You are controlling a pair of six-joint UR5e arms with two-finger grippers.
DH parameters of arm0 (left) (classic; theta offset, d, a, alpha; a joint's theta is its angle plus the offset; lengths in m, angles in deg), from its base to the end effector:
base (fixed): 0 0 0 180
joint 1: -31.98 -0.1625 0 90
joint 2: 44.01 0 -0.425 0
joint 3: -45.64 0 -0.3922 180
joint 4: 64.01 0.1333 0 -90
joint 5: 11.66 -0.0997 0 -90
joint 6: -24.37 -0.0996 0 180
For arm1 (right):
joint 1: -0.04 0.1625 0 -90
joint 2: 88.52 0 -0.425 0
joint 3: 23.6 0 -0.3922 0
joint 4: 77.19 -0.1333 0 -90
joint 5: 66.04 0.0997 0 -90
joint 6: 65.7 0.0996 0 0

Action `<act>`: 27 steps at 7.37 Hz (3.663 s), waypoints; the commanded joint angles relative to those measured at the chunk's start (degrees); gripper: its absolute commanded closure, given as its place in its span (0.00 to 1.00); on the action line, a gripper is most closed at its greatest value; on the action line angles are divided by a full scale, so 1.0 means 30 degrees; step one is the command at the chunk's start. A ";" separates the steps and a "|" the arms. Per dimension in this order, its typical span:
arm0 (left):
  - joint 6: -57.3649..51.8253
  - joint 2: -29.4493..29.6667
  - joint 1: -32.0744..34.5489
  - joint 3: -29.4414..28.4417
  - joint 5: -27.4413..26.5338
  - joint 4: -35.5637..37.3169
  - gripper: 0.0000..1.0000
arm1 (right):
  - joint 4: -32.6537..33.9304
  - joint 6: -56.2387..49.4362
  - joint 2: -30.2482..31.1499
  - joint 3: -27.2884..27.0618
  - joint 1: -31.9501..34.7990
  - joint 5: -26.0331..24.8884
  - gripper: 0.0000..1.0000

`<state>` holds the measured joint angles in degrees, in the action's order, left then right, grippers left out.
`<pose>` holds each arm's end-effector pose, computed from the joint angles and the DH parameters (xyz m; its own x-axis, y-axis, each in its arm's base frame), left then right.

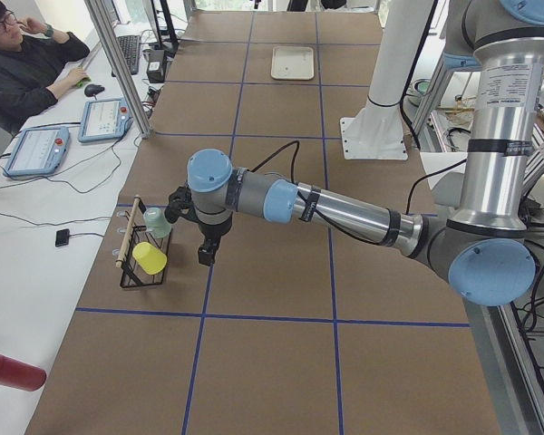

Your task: Left arm grabs green cup and hands to right arm on tray

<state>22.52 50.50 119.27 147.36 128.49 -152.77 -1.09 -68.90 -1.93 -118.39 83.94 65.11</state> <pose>-0.0321 -0.5249 0.5124 0.6289 0.2597 -0.7329 -0.0660 0.9570 0.2825 0.0106 -0.5382 0.5628 0.7158 -0.3771 0.5877 0.1386 0.9016 0.4097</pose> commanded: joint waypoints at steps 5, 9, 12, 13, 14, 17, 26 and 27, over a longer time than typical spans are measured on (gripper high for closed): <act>0.3618 0.5362 -0.1349 -0.4476 0.0070 -0.3137 0.00 | -0.0320 0.3989 -0.2494 -0.0190 -0.2769 -0.0827 0.00; 0.7496 0.9384 -0.4627 -0.8378 -0.4697 -0.3225 0.00 | -0.0349 0.4200 -0.2494 -0.0190 -0.3151 -0.0740 0.00; 0.8141 1.0618 -0.5188 -1.2478 -0.4999 -0.6731 0.00 | -0.0349 0.4200 -0.2494 -0.0220 -0.3152 -0.0710 0.00; 0.8376 1.0769 -0.5683 -1.2839 -0.5057 -0.6798 0.00 | -0.0349 0.4200 -0.2610 -0.0220 -0.3181 -0.0710 0.00; 0.8378 1.0974 -0.5717 -1.3104 -0.5058 -0.6799 0.00 | -0.0349 0.4200 -0.2698 -0.0191 -0.3181 -0.0710 0.00; 0.8378 1.1092 -0.5805 -1.3632 -0.5087 -0.6974 0.00 | -0.0349 0.4171 -0.2699 -0.0190 -0.3181 -0.0710 0.00; 0.8525 1.1093 -0.5835 -1.3751 -0.5058 -0.6945 0.53 | -0.0349 0.4200 -0.2699 -0.0190 -0.3181 -0.0710 0.00; 0.8612 1.1093 -0.5835 -1.3635 -0.5058 -0.6974 0.64 | -0.0349 0.4200 -0.2699 -0.0190 -0.3181 -0.0710 0.00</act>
<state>48.16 83.79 101.71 106.18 113.32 -173.62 -2.13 -56.30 -10.03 -118.97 74.40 62.98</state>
